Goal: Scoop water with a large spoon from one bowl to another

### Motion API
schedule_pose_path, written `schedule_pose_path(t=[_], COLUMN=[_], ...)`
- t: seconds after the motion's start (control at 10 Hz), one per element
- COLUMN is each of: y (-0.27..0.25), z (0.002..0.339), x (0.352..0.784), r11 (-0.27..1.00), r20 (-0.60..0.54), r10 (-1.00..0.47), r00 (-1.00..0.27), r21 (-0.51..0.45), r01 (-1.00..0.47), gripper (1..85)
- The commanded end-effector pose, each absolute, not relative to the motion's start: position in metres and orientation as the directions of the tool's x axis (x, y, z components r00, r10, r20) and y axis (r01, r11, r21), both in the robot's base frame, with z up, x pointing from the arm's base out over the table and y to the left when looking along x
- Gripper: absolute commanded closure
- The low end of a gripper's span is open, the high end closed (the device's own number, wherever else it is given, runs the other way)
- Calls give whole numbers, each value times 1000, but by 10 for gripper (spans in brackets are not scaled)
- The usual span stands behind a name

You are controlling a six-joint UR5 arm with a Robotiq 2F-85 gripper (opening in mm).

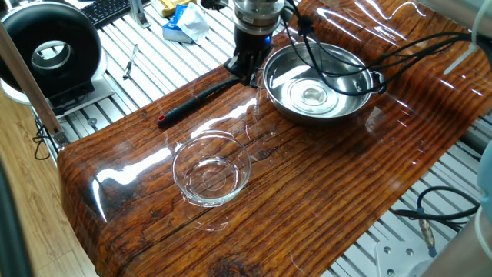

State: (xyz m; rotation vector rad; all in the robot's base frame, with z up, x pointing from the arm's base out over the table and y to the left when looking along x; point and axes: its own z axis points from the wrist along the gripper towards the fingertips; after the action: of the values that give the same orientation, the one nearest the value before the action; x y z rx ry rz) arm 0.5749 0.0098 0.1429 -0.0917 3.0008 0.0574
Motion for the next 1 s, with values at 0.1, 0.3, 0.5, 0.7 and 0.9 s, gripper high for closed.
schedule_pose_path(t=[0.1,0.3,0.5,0.7,0.9], y=[12,17,20,20,36], z=[145,143,135,122,107], x=[581,576,594,614,637], r11=[996,993,989,986,974], r20=[-163,-120,-101,-73,-78], r10=[-67,-98,-132,-153,-196], r00=[-984,-988,-986,-986,-977], r21=[44,56,49,54,95], r01=[-75,-105,-137,-157,-204], gripper=[847,847,847,847,847])
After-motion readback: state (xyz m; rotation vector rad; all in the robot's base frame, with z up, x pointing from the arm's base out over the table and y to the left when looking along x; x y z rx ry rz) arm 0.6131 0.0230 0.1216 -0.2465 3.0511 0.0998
